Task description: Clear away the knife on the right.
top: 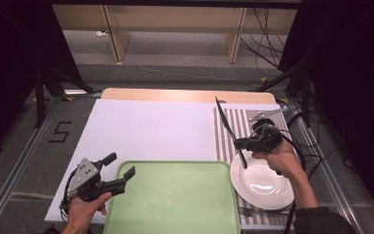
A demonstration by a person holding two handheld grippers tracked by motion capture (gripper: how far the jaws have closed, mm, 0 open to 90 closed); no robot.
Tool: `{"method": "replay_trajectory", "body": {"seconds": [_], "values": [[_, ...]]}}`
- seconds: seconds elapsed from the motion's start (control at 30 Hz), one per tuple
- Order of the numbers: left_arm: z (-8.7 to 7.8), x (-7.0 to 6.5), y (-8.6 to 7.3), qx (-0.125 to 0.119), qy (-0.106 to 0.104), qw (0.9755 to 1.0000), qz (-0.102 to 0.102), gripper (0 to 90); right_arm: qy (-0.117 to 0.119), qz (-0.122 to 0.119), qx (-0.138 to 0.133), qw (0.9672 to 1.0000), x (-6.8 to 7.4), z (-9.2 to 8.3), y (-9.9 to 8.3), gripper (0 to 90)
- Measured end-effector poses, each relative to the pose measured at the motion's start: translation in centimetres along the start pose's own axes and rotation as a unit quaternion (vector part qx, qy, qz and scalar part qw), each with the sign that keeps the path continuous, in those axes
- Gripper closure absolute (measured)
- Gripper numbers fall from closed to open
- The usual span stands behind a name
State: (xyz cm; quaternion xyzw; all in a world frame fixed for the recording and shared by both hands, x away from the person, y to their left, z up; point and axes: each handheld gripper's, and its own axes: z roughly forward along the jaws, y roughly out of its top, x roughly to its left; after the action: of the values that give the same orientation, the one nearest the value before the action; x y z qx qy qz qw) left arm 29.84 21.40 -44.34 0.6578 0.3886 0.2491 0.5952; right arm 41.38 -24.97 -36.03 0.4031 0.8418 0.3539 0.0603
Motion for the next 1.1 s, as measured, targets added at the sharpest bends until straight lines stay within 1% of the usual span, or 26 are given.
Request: {"method": "replay_trajectory", "body": {"seconds": [0.03,0.23,0.3,0.37,0.4,0.43,0.47,0.5,0.53,0.63,0.67,0.7,0.77,0.87,0.93,0.97,1.0,1.1], "values": [[0.0,0.0,0.0,0.000,0.000,1.0000,0.000,16.3,0.002,-0.003,0.007,1.0000,0.2,-0.1,0.0,80.5],[0.0,0.0,0.0,0.000,0.001,1.0000,0.001,16.3,0.014,-0.013,0.006,0.9998,1.9,-0.1,-0.3,80.5],[0.0,0.0,0.0,-0.001,0.001,1.0000,0.001,16.4,0.018,-0.015,0.012,0.9997,2.4,-0.1,-0.4,80.5],[0.0,0.0,0.0,-0.001,0.001,1.0000,0.001,16.4,0.020,-0.020,0.010,0.9996,2.8,0.0,-0.5,80.5],[0.0,0.0,0.0,-0.001,0.001,1.0000,0.001,16.3,0.019,-0.016,0.010,0.9996,3.1,0.1,-0.6,80.5],[0.0,0.0,0.0,-0.001,0.001,1.0000,0.001,16.4,0.022,-0.022,0.015,0.9994,3.2,0.0,-0.6,80.5],[0.0,0.0,0.0,-0.001,0.001,1.0000,0.001,16.3,0.021,-0.023,0.015,0.9994,3.4,0.1,-0.6,80.5],[0.0,0.0,0.0,-0.001,0.001,1.0000,0.001,16.4,0.023,-0.021,0.010,0.9995,3.6,0.2,-0.8,80.5],[0.0,0.0,0.0,-0.002,0.001,1.0000,0.000,16.4,0.024,-0.023,0.017,0.9993,3.7,0.1,-0.8,80.5],[0.0,0.1,0.1,-0.002,0.001,1.0000,0.003,16.3,0.026,-0.023,0.018,0.9992,4.3,0.2,-1.2,80.5],[0.0,0.0,0.1,-0.002,0.001,1.0000,0.002,16.4,0.031,-0.027,0.026,0.9988,4.4,0.1,-1.2,80.5],[-0.1,0.0,0.1,-0.002,0.001,1.0000,0.002,16.4,0.030,-0.025,0.021,0.9990,4.7,0.2,-1.4,80.5],[-0.1,0.0,0.1,-0.002,0.001,1.0000,0.003,16.3,0.033,-0.030,0.023,0.9988,5.1,0.3,-1.6,80.5],[-0.1,0.0,0.1,-0.008,0.000,1.0000,0.001,16.4,0.039,-0.031,0.028,0.9983,5.8,0.4,-2.0,80.5],[-0.2,0.0,0.1,-0.004,0.003,1.0000,0.001,16.3,0.039,-0.033,0.035,0.9981,6.4,0.7,-2.3,80.5],[-0.2,0.0,0.2,-0.005,0.002,1.0000,0.001,16.3,0.041,-0.032,0.032,0.9981,6.7,0.9,-2.4,80.5],[-0.2,0.0,0.2,-0.006,0.002,1.0000,0.002,16.3,0.046,-0.034,0.041,0.9975,7.0,0.9,-2.5,80.5],[-0.2,0.1,0.2,-0.007,0.003,1.0000,0.003,16.3,0.054,-0.034,0.042,0.9971,7.8,1.0,-2.7,80.5]]}}
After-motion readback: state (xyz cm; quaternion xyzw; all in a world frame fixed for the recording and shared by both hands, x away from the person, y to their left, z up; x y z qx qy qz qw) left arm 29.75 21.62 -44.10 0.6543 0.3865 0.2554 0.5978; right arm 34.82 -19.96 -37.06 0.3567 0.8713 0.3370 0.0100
